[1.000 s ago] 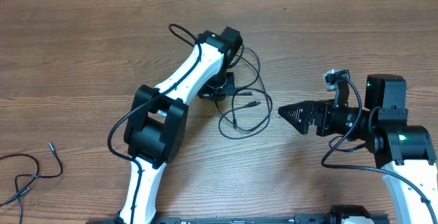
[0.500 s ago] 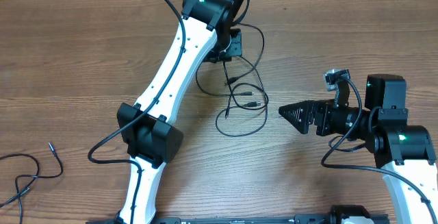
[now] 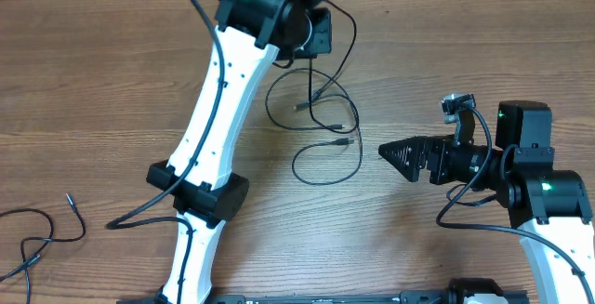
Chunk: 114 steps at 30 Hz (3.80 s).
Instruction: Untangle cables
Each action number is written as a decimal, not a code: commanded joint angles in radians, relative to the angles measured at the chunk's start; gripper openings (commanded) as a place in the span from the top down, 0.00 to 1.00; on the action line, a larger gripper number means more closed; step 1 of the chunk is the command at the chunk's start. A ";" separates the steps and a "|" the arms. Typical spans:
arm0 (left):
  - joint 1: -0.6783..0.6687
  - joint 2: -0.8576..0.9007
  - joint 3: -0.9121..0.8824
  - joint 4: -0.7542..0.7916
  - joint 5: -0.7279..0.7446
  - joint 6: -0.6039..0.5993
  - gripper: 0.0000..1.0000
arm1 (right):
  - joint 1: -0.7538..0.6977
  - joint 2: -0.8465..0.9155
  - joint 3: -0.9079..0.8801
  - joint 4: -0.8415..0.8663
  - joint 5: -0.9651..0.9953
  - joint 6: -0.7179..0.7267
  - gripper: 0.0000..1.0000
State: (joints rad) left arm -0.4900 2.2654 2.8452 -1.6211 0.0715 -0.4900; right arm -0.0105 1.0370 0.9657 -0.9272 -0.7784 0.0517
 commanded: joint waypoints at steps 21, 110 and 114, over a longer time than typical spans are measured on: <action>0.057 -0.179 0.298 0.154 -0.003 0.045 0.96 | 0.004 -0.003 0.023 -0.025 0.019 -0.005 0.00; 0.608 -0.375 0.035 -0.068 -0.727 0.037 0.96 | 0.004 -0.003 0.023 -0.034 0.019 -0.004 0.00; 0.672 -0.375 -0.036 -0.068 -0.699 -0.008 0.96 | 0.004 -0.003 0.023 -0.034 0.019 -0.003 0.00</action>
State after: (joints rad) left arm 0.1333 1.9018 2.8529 -1.6905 -0.6495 -0.4633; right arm -0.0105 1.0370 0.9657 -0.9627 -0.7582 0.0521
